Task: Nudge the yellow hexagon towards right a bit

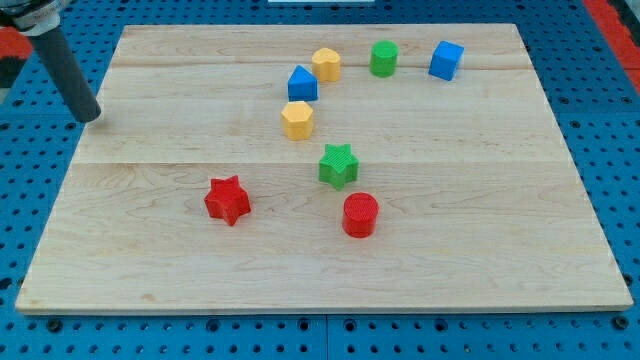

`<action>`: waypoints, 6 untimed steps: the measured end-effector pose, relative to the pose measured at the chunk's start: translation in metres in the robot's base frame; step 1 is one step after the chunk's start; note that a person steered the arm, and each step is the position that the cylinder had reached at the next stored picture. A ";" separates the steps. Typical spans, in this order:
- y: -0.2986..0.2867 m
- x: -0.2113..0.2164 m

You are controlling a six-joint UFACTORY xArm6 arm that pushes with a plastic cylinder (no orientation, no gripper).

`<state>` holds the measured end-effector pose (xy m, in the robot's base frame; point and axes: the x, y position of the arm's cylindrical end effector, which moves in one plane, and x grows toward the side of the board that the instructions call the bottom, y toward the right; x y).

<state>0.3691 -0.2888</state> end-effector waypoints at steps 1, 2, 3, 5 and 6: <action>0.005 0.000; 0.039 0.000; 0.050 0.003; 0.144 -0.002; 0.219 -0.017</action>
